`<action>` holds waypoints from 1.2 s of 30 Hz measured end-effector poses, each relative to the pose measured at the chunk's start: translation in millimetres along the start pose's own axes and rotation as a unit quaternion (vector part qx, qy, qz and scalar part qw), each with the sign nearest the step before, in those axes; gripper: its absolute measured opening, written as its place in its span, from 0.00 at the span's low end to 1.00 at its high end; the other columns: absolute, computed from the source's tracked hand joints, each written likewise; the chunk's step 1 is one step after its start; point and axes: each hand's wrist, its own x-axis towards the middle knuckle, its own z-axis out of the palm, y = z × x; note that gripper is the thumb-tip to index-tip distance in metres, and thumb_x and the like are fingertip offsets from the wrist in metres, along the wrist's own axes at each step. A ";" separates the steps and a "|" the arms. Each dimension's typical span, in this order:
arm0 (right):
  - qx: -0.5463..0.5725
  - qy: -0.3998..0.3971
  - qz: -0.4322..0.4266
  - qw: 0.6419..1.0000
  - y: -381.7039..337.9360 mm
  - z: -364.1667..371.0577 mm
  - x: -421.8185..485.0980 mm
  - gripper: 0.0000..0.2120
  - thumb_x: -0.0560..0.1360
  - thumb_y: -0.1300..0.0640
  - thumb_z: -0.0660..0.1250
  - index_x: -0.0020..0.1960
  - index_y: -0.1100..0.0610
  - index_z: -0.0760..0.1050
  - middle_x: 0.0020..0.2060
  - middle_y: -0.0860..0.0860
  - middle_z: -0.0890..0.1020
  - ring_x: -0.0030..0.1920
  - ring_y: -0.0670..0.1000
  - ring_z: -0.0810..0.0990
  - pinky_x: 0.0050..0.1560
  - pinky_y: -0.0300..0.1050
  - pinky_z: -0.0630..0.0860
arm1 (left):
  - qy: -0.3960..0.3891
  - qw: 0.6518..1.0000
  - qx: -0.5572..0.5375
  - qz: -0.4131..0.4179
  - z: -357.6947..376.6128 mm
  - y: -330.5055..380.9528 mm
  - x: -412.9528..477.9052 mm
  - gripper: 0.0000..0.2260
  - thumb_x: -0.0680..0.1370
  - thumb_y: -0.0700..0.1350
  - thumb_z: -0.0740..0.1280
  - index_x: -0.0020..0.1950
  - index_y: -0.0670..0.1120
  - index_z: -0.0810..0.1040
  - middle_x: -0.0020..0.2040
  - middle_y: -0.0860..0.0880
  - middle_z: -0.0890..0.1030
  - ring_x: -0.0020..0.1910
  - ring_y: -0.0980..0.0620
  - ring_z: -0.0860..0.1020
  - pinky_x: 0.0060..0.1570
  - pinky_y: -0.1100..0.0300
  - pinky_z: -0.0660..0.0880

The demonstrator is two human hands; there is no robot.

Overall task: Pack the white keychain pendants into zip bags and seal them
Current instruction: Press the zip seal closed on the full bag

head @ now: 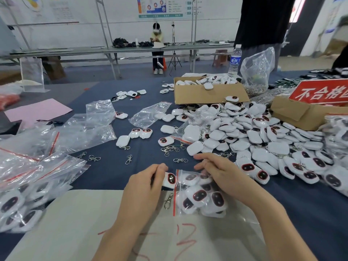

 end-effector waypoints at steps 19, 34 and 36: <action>-0.099 -0.050 -0.018 0.994 -10.0 11.9 0.7 0.18 0.77 0.37 0.65 0.64 0.42 0.77 0.52 0.38 0.80 0.54 0.38 0.77 0.58 0.37 0.74 | -0.214 0.923 -0.293 -0.132 -2.1 30.2 -14.1 0.12 0.83 0.43 0.65 0.47 0.39 0.84 0.33 0.42 0.78 0.27 0.51 0.74 0.27 0.65 0.71; -0.078 -0.054 0.058 0.994 -11.3 -8.1 -0.9 0.22 0.79 0.40 0.66 0.31 0.52 0.75 0.24 0.43 0.71 0.28 0.43 0.70 0.36 0.42 0.70 | -0.158 0.968 -0.195 0.006 17.8 34.4 -33.5 0.19 0.78 0.40 0.73 0.59 0.63 0.78 0.55 0.62 0.80 0.54 0.58 0.80 0.55 0.62 0.77; -0.038 -0.049 0.059 0.996 -15.6 -8.9 -3.2 0.15 0.79 0.44 0.67 0.39 0.52 0.81 0.27 0.42 0.77 0.31 0.42 0.75 0.35 0.37 0.72 | -0.140 0.968 -0.208 0.014 19.9 34.4 -37.1 0.22 0.78 0.37 0.72 0.56 0.67 0.78 0.50 0.60 0.80 0.52 0.54 0.81 0.54 0.60 0.77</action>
